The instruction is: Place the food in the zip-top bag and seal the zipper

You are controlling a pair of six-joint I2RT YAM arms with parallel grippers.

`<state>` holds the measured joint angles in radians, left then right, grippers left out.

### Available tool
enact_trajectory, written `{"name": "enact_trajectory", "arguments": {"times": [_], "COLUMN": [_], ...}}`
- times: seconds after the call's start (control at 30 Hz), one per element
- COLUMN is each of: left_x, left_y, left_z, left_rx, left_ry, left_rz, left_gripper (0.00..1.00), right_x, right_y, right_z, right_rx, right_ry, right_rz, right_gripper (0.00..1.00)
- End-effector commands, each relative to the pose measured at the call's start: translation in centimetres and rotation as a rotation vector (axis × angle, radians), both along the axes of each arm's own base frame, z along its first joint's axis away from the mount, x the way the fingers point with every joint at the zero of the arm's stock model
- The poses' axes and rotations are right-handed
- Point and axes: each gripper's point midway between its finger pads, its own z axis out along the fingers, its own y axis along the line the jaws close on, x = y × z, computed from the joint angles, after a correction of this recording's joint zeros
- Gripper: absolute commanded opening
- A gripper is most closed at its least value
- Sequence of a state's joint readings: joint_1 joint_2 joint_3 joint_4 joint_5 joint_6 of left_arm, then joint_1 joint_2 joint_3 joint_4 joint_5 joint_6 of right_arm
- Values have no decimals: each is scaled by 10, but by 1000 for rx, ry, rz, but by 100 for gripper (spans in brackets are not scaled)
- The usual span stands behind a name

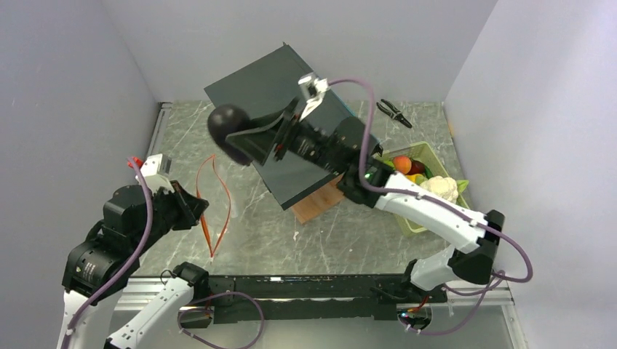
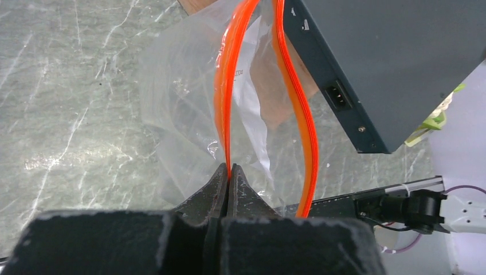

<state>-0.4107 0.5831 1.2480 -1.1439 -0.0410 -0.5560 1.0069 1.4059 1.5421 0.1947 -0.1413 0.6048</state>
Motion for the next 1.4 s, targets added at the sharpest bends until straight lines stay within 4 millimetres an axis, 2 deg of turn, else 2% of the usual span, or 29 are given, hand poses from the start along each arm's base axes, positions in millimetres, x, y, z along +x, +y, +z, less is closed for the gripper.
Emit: {"name": "enact_trajectory", "arguments": {"times": [0.0, 0.23, 0.47, 0.67, 0.93, 1.2, 1.37], "left_x": [-9, -17, -23, -22, -23, -25, -24], "left_y": [0, 3, 1, -1, 0, 9, 15], "left_z": [20, 34, 51, 60, 71, 71, 67], "left_rx": [-82, -133, -182, -211, -224, -194, -169], "left_ry": [-30, -60, -102, -120, -153, -189, -219], "left_rz": [22, 39, 33, 30, 28, 55, 68], "left_gripper": [0, 0, 0, 0, 0, 0, 0], "right_x": [-44, -70, -76, -81, -83, -72, -62], "right_y": [8, 36, 53, 57, 64, 64, 71], "right_z": [47, 21, -10, -37, -85, -129, -141], "right_rx": [302, 362, 328, 297, 133, -42, -165], "right_ry": [-124, -156, -157, -149, -146, -87, 26], "right_rz": [120, 184, 212, 229, 196, 86, -4], "right_gripper": [0, 0, 0, 0, 0, 0, 13]}}
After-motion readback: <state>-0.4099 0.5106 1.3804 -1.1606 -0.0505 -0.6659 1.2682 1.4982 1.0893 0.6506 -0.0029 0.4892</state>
